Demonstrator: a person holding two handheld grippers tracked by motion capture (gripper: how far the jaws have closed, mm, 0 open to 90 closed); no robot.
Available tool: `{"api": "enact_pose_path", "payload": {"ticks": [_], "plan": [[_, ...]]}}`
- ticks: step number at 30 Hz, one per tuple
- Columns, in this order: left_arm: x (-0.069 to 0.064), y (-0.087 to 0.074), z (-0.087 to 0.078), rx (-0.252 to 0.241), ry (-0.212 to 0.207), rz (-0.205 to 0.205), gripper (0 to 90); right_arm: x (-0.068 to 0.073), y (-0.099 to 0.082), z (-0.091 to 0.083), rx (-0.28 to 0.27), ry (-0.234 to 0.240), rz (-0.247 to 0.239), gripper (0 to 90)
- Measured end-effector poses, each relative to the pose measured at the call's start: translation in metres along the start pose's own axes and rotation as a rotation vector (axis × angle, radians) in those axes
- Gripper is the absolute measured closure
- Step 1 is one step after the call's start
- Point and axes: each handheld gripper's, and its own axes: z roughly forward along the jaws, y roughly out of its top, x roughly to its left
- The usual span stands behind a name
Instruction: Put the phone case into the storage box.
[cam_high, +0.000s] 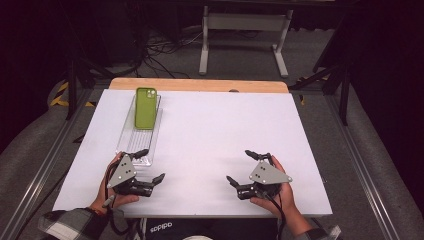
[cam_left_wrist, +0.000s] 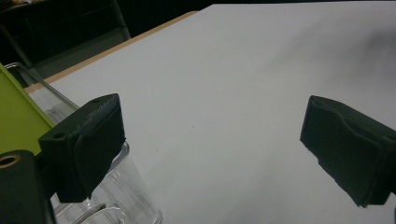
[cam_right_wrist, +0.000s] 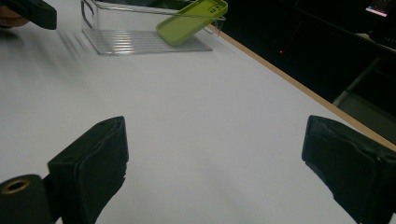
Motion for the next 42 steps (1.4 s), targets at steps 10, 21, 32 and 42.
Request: {"api": "enact_pose_path", "payload": {"ticks": [10,21,32,42], "plan": [[0.0012,0.0026,-0.0035,-0.025,0.024,-0.030,5.3,0.0029,0.0004,-0.0015,-0.001,0.005,-0.013,8.0],[0.0027,0.0021,-0.0017,-0.019,0.014,-0.018,5.0,0.0023,0.0007,0.0014,0.009,-0.006,-0.010,8.0],[0.0020,0.0052,-0.0023,-0.041,0.036,-0.010,4.8,0.0052,-0.0014,0.0025,0.026,0.008,-0.013,8.0],[0.0033,0.0051,-0.0026,-0.029,0.046,-0.017,4.8,0.0039,-0.0015,0.0020,0.023,0.007,-0.013,8.0]]}}
